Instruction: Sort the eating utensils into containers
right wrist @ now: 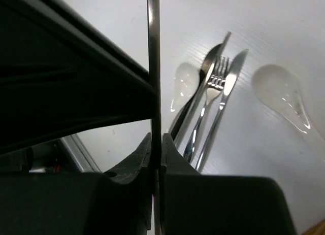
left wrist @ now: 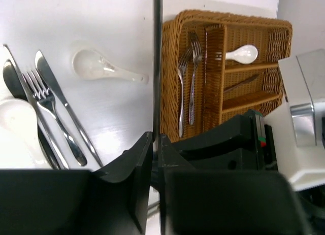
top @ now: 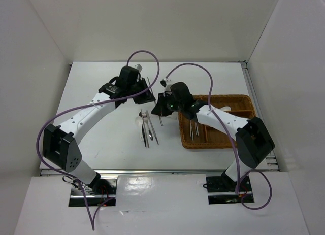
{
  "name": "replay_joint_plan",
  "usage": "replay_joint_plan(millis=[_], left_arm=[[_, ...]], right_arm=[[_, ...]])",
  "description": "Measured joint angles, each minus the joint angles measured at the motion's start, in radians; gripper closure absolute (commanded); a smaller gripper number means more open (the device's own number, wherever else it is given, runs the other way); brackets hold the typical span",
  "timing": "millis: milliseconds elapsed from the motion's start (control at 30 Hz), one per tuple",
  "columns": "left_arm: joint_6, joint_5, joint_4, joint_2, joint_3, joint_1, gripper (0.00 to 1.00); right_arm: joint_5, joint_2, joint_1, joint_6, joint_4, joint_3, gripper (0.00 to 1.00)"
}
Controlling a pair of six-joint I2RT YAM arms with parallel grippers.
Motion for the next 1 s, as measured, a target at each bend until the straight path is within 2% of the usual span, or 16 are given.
replay_joint_plan(millis=[67,100,200,233,333,467,600,800,1000], left_arm=[[0.002,-0.008,0.012,0.006,0.000,0.000,0.67],[0.005,-0.011,0.006,0.008,0.000,0.000,0.58],[0.014,-0.035,-0.029,0.013,0.005,0.000,0.43],[0.016,-0.045,-0.042,0.013,0.009,0.004,0.34],[0.016,-0.082,-0.070,0.013,0.021,0.055,0.29],[0.022,-0.118,-0.073,0.013,0.023,0.165,0.27],[0.043,-0.152,-0.073,0.013,0.023,0.252,0.27],[0.047,-0.172,-0.072,0.021,0.023,0.261,0.27],[0.047,-0.164,-0.064,0.040,0.023,0.259,0.27]], right_arm=[[0.058,0.006,0.004,0.019,-0.031,0.024,1.00],[0.100,0.007,0.008,0.031,-0.045,0.031,1.00],[0.233,-0.002,-0.004,0.089,-0.098,0.045,1.00],[0.274,-0.009,-0.017,0.115,-0.130,0.045,1.00],[0.415,-0.068,-0.090,0.235,-0.244,0.029,1.00],[0.579,-0.206,-0.200,0.424,-0.418,-0.014,1.00],[0.731,-0.324,-0.267,0.703,-0.664,-0.026,1.00],[0.829,-0.361,-0.357,1.065,-0.996,-0.093,1.00],[0.837,-0.371,-0.393,1.273,-1.130,-0.214,1.00]])
